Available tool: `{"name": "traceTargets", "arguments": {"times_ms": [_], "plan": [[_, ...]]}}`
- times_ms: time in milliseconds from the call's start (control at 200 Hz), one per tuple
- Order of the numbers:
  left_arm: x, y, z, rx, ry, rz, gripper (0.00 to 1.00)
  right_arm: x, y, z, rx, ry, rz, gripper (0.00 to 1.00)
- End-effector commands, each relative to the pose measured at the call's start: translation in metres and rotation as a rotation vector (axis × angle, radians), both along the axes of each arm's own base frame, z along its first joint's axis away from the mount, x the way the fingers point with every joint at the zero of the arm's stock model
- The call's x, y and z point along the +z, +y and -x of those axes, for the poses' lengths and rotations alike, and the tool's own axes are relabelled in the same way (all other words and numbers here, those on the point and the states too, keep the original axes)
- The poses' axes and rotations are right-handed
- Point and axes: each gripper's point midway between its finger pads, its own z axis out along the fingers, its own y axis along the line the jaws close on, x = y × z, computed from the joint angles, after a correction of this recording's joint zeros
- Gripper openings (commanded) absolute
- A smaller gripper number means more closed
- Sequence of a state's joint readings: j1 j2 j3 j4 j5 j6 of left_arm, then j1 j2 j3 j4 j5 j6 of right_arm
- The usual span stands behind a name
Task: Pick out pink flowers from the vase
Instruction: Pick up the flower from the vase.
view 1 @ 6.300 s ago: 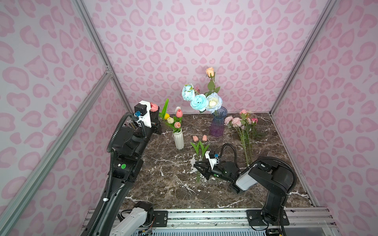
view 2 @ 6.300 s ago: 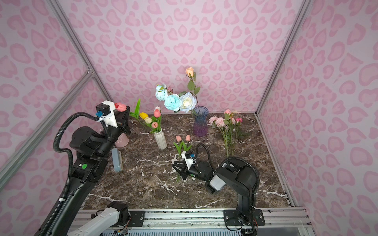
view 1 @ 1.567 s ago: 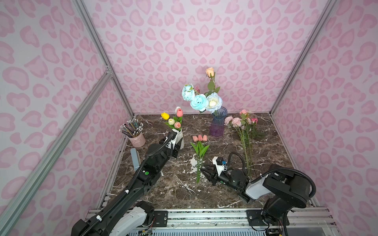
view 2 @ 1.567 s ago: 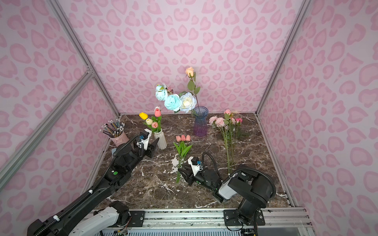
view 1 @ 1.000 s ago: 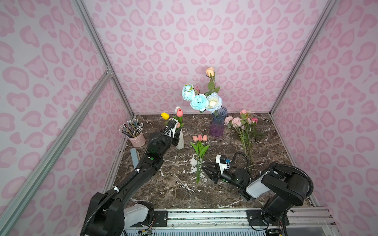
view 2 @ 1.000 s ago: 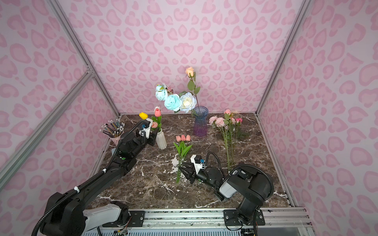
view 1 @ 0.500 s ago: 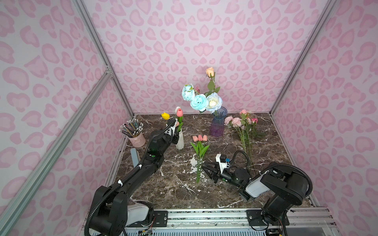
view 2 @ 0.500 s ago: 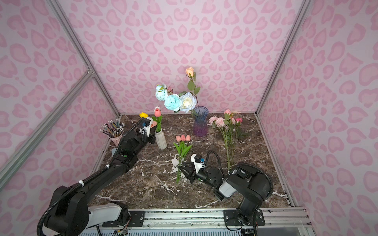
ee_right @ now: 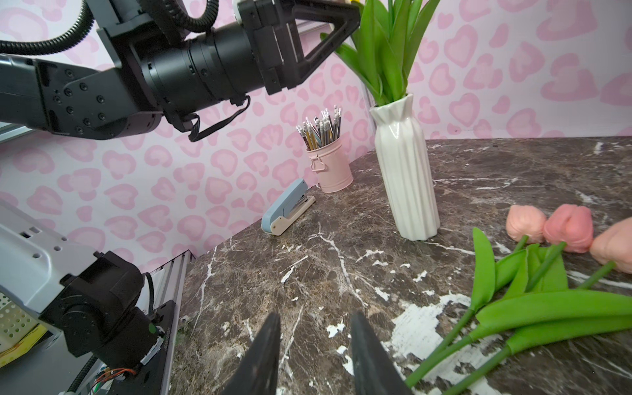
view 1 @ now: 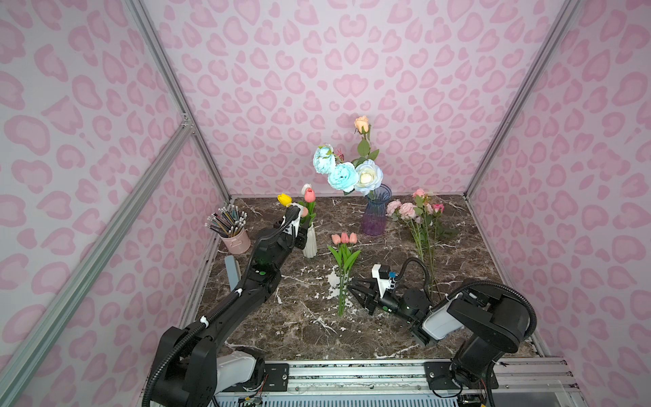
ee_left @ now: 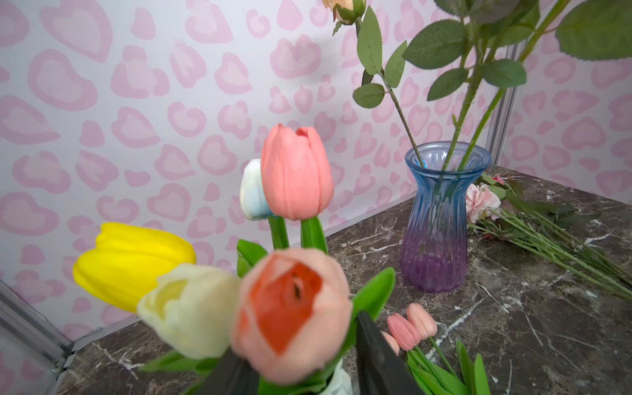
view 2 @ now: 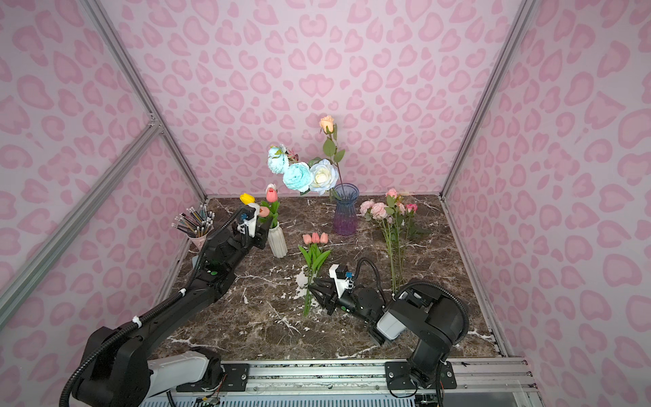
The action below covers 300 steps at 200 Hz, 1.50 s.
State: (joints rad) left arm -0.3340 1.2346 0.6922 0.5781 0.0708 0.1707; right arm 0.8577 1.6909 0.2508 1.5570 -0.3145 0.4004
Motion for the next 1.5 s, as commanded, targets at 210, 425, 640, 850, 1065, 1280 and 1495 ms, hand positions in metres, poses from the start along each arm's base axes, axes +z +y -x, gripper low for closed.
{"name": "traceTargets", "arguments": {"times_ms": [210, 425, 640, 850, 1065, 1280, 1495], "plan": [[0.004, -0.003, 0.002, -0.027, -0.092, 0.065, 0.36, 0.017, -0.001, -0.001, -0.002, -0.040, -0.059, 0.36], [0.007, -0.003, -0.001, -0.031, -0.104, 0.071, 0.19, 0.015, -0.001, -0.002, -0.005, -0.030, -0.061, 0.36], [0.009, -0.005, -0.010, -0.029, -0.098, 0.074, 0.18, 0.015, -0.002, -0.003, -0.007, -0.027, -0.066, 0.35], [0.008, -0.005, -0.017, -0.017, -0.093, 0.070, 0.17, 0.015, -0.002, -0.004, -0.005, -0.021, -0.069, 0.36], [0.013, -0.003, -0.015, -0.015, -0.098, 0.067, 0.04, 0.015, -0.004, -0.006, -0.006, -0.011, -0.080, 0.35], [0.037, 0.003, -0.004, -0.004, -0.123, 0.068, 0.02, 0.015, -0.005, -0.006, -0.007, -0.007, -0.086, 0.35], [0.079, 0.009, 0.013, 0.001, -0.177, 0.082, 0.02, 0.014, -0.005, -0.006, -0.006, -0.003, -0.086, 0.35]]}}
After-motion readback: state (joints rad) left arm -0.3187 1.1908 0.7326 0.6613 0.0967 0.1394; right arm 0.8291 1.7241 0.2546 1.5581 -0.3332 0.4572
